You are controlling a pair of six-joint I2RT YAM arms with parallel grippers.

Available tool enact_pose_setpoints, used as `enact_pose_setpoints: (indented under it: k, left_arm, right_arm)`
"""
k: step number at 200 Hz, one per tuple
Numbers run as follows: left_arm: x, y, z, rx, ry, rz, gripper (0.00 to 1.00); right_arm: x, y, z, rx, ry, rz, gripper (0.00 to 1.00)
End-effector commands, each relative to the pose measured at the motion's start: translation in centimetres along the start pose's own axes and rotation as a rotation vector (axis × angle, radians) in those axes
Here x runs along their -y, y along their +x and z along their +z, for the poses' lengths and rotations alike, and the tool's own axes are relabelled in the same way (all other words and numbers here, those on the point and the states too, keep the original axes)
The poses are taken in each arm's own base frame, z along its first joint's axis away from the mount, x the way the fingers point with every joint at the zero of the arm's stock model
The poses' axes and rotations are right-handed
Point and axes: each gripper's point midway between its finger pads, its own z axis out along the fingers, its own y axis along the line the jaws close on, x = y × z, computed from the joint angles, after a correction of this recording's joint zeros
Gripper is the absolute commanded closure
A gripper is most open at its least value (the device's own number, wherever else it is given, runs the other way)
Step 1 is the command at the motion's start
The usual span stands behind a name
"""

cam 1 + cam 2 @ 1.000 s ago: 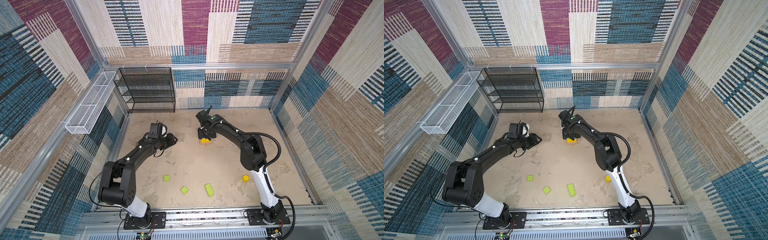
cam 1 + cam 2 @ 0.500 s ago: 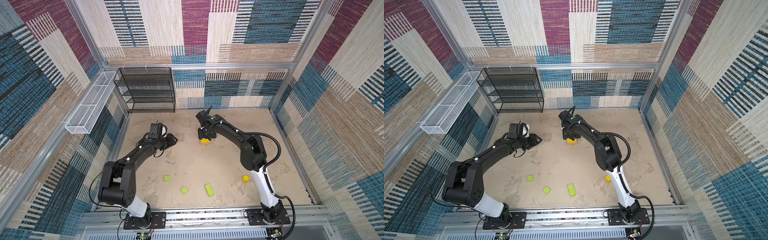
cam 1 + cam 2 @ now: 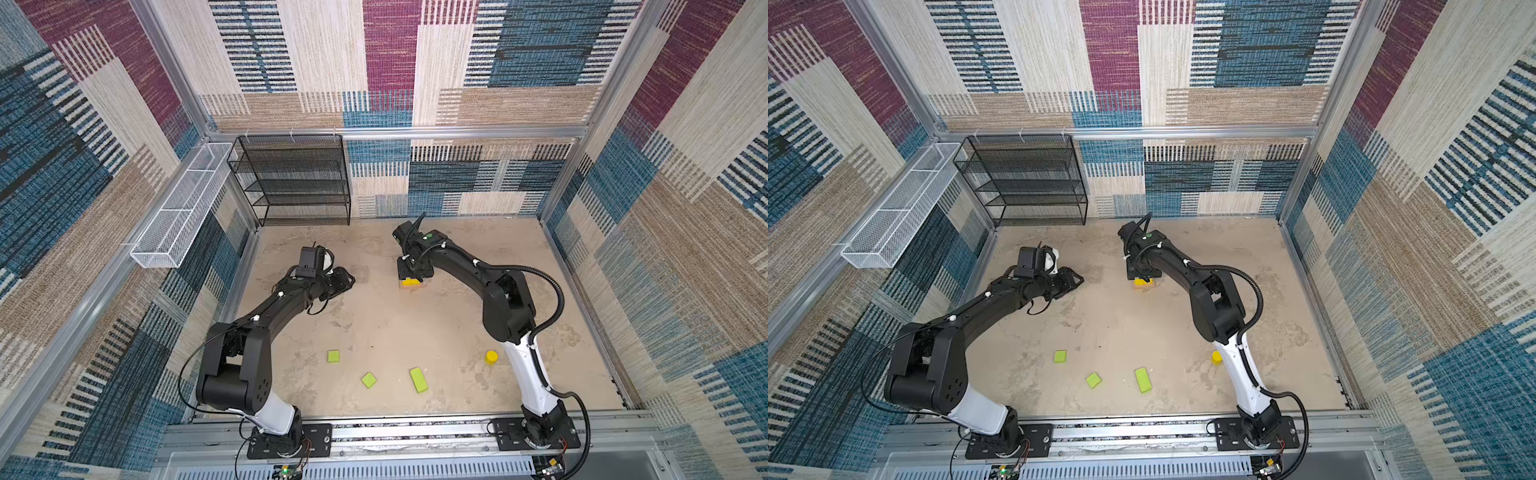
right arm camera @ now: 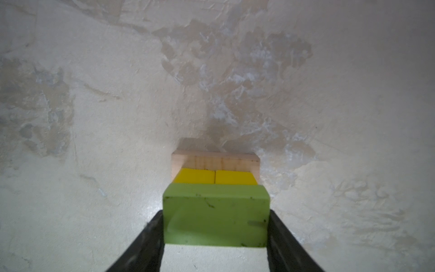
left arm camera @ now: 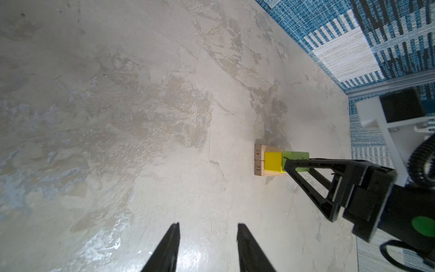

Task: Build the wood block tower
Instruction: 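Open the right gripper to release the long green block on the yellow cubes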

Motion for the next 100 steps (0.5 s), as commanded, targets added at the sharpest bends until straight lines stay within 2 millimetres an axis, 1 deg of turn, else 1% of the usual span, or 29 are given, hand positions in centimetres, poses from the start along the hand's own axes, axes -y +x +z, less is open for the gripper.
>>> enact_pose_setpoints:
  k: [1,76,100]
  left_arm:
    - [0.38,-0.28,-0.05,0.011,0.019,0.013,0.55]
    - [0.36,-0.26,0.06,0.008,0.019,0.011,0.55]
    - [0.40,-0.31,0.03,0.009,0.020,0.011,0.55]
  right_arm:
    - [-0.14,-0.27,-0.45,0.011,-0.009,0.012,0.38]
    - [-0.36,-0.20,-0.38,0.006,-0.022,0.024,0.36]
    - [-0.38,-0.21,-0.40,0.006,-0.022,0.023,0.32]
